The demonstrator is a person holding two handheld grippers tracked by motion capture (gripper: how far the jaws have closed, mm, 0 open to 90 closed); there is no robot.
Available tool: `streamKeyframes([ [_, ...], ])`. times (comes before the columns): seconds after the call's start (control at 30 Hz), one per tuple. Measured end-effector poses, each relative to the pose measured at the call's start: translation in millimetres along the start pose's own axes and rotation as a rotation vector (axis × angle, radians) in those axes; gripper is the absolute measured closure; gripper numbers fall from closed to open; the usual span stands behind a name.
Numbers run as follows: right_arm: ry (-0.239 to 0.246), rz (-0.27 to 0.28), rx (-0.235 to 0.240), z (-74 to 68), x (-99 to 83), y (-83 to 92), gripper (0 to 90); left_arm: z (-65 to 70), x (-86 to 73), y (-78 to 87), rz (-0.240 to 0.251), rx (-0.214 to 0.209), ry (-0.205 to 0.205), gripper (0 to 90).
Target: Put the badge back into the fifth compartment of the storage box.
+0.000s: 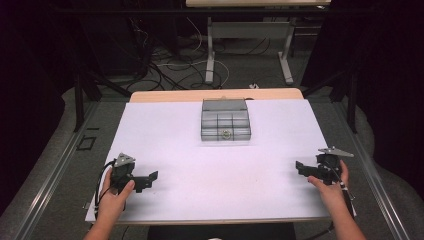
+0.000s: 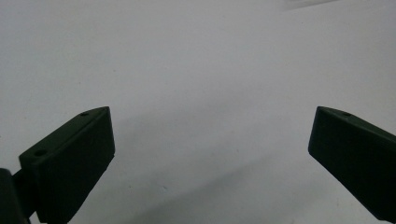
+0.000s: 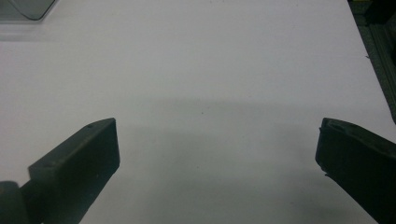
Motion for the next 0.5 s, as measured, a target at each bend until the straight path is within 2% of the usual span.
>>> streamKeyframes([
  [0.13, -0.025, -0.005, 0.002, 0.9, -0.5, -0.2, 0.0, -0.6, -0.2, -0.3, -0.001, 0.001, -0.002, 0.7],
  [0.23, -0.014, -0.007, -0.004, 3.9, -0.8, -1.0, 0.0, -0.2, 0.2, -0.1, 0.003, 0.0, 0.004, 0.6],
  [0.33, -0.034, -0.002, -0.011, 4.0, -1.4, -1.5, 0.0, -0.7, 0.2, 0.2, 0.004, 0.0, 0.003, 0.6],
  [0.37, -0.022, 0.004, -0.012, 5.4, -0.9, -2.0, 0.0, -0.9, 0.1, 0.6, -0.003, -0.004, 0.002, 0.7],
  [0.5, -0.033, -0.008, -0.007, 4.8, -1.6, -1.5, 0.0, 0.2, -0.1, -0.2, 0.003, -0.002, 0.012, 0.7],
])
Point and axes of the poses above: each handheld gripper's, and its own axes: y roughly backward along the jaws, x roughly out of its top, z roughly to its right, the point moved 5 cm from there along -y, roughly forward along the jaws, and after that the axes turned 7 degrees about -y, right-handed, at the moved point
